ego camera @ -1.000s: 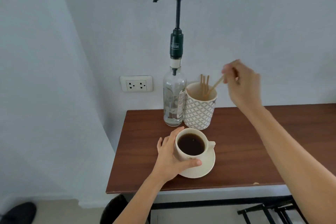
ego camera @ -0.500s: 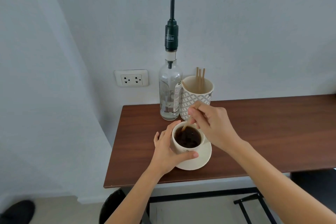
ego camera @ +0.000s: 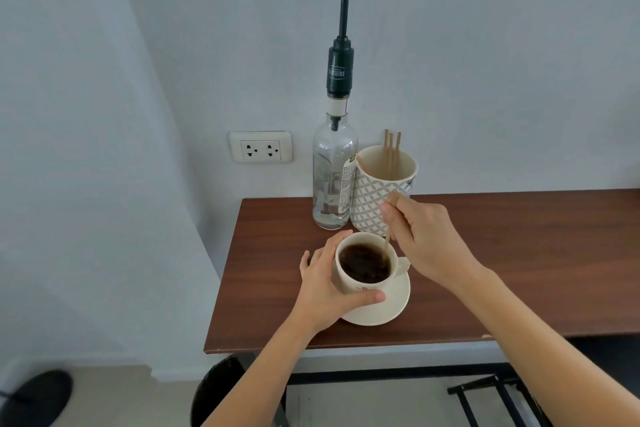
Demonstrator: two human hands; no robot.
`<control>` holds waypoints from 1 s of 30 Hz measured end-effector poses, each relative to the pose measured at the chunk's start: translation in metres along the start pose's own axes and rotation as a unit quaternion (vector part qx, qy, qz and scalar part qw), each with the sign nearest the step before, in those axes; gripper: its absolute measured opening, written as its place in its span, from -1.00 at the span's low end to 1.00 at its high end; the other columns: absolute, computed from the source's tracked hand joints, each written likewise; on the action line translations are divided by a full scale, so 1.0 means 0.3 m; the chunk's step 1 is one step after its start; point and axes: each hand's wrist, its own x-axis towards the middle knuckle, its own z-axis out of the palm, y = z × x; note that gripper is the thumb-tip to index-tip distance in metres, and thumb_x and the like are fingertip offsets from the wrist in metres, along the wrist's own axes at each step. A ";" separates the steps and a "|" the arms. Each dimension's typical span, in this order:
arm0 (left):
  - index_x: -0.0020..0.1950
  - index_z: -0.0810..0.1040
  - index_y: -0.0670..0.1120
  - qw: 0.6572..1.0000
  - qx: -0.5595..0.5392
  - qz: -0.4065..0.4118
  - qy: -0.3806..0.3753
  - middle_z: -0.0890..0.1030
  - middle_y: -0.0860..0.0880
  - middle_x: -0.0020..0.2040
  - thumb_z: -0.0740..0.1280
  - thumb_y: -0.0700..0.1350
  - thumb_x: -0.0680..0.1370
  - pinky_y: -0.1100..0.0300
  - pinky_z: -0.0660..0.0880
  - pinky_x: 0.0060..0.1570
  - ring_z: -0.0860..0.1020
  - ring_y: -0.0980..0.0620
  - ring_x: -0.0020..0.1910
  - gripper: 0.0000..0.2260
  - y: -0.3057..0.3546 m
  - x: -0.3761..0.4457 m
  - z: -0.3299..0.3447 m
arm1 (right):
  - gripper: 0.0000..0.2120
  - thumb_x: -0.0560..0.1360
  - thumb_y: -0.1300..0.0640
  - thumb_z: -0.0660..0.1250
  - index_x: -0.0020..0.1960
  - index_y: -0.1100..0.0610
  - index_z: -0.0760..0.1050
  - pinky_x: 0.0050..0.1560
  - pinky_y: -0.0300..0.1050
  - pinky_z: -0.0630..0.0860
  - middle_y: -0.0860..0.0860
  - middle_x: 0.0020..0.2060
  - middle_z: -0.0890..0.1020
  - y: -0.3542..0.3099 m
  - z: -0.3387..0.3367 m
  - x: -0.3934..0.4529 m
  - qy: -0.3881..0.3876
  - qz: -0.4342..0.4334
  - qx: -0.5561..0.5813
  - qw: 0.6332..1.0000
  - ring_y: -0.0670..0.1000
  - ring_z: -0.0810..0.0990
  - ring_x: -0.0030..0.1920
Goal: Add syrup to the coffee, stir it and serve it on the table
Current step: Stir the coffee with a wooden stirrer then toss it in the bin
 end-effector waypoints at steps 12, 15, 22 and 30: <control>0.40 0.26 0.34 1.000 0.006 -0.001 -0.003 0.43 0.29 0.39 0.52 0.38 0.20 -0.23 -0.08 0.54 0.31 0.22 0.45 -0.16 0.003 0.000 0.000 | -0.72 0.65 0.14 0.19 -0.20 0.22 0.43 -0.33 0.11 0.51 0.10 -0.47 0.56 -0.006 0.017 -0.009 -0.011 0.011 0.006 1.000 0.12 0.53 -0.45; 0.44 0.28 0.26 1.000 0.008 0.000 -0.005 0.46 0.25 0.38 0.52 0.37 0.20 -0.24 -0.06 0.53 0.35 0.17 0.45 -0.14 -0.004 0.000 0.000 | -0.75 0.65 0.15 0.22 -0.18 0.18 0.51 -0.26 -0.25 0.56 0.03 -0.42 0.65 -0.045 0.053 -0.013 -0.031 0.027 0.100 0.994 -0.01 0.62 -0.38; 0.41 0.26 0.33 1.000 0.004 0.000 -0.002 0.44 0.27 0.39 0.52 0.38 0.20 -0.26 -0.07 0.53 0.32 0.20 0.46 -0.16 -0.001 0.000 -0.001 | -0.73 0.65 0.14 0.21 -0.23 0.08 0.38 -0.37 0.06 0.50 -0.10 -0.50 0.47 -0.014 0.030 0.006 -0.013 -0.001 -0.012 1.000 0.03 0.50 -0.47; 0.40 0.26 0.34 1.000 0.007 0.002 -0.004 0.42 0.30 0.40 0.52 0.37 0.21 -0.26 -0.07 0.53 0.31 0.22 0.46 -0.18 0.000 0.000 -0.002 | -0.71 0.65 0.17 0.21 -0.24 0.02 0.32 -0.39 -0.11 0.40 -0.11 -0.49 0.45 -0.019 0.046 0.017 0.006 -0.004 0.010 1.000 -0.04 0.45 -0.47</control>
